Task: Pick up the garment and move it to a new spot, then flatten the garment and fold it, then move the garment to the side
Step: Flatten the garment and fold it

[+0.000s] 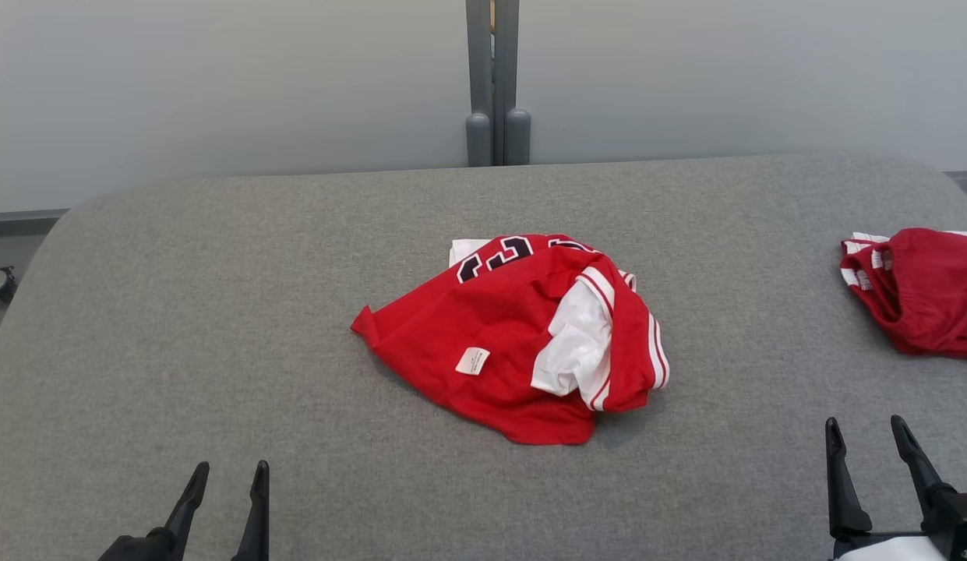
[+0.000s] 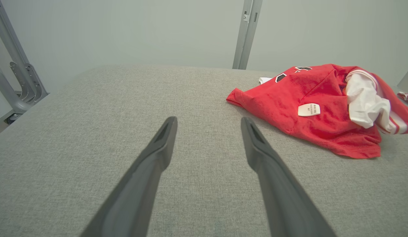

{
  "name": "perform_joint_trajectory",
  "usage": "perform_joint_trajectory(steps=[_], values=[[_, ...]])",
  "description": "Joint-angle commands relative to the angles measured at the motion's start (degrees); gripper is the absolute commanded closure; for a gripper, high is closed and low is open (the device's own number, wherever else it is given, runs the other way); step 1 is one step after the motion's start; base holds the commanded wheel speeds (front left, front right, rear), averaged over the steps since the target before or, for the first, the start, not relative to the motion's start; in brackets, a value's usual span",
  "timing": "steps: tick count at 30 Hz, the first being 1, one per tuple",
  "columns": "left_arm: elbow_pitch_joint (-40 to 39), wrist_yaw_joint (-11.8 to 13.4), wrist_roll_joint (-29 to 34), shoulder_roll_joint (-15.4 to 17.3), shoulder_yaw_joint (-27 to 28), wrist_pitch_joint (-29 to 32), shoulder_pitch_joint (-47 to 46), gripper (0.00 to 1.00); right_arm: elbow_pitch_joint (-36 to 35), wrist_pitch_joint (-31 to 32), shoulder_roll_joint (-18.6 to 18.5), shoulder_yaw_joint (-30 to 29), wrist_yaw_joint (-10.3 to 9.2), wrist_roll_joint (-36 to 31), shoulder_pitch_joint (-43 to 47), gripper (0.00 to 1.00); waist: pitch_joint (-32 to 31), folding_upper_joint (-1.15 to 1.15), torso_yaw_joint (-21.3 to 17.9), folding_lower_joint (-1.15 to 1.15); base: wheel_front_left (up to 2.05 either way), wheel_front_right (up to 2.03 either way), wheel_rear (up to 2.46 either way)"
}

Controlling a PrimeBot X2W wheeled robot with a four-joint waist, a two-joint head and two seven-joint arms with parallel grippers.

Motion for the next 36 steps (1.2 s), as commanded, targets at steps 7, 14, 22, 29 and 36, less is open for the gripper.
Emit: perform_joint_trajectory(steps=[7,14,22,29,36], values=[[-0.1,-0.2,-0.3,0.2,0.5,-0.2,-0.7,0.00,0.1,-0.2,0.0,0.1,-0.06,0.0,-0.3,0.00,0.1,0.00,0.0,0.00,0.00,0.00,0.00],[2.3,-0.2,-2.6,-2.3,-4.1,-0.1,-4.8,0.00,-1.0,-0.2,0.0,0.9,-0.06,-0.1,-2.0,0.00,2.0,0.00,-0.5,0.00,0.00,0.00,0.00],[7.2,0.9,-9.6,-7.0,-9.9,13.5,-16.1,0.00,-4.1,-0.2,-0.1,3.0,-0.06,-0.8,-6.9,0.00,9.8,0.00,-2.3,0.00,0.00,0.00,0.00],[9.5,4.9,-13.4,-7.9,-13.4,21.9,-21.6,0.00,-4.5,-0.2,-0.1,3.6,-0.06,-0.1,-9.9,0.00,14.4,0.00,-4.8,0.00,0.00,0.00,0.00],[12.7,8.3,-17.8,-8.1,-13.8,23.0,-25.0,0.00,-3.9,-0.2,-0.1,4.2,-0.06,1.0,-11.1,0.00,16.0,0.00,-6.8,0.00,0.00,0.00,0.00]])
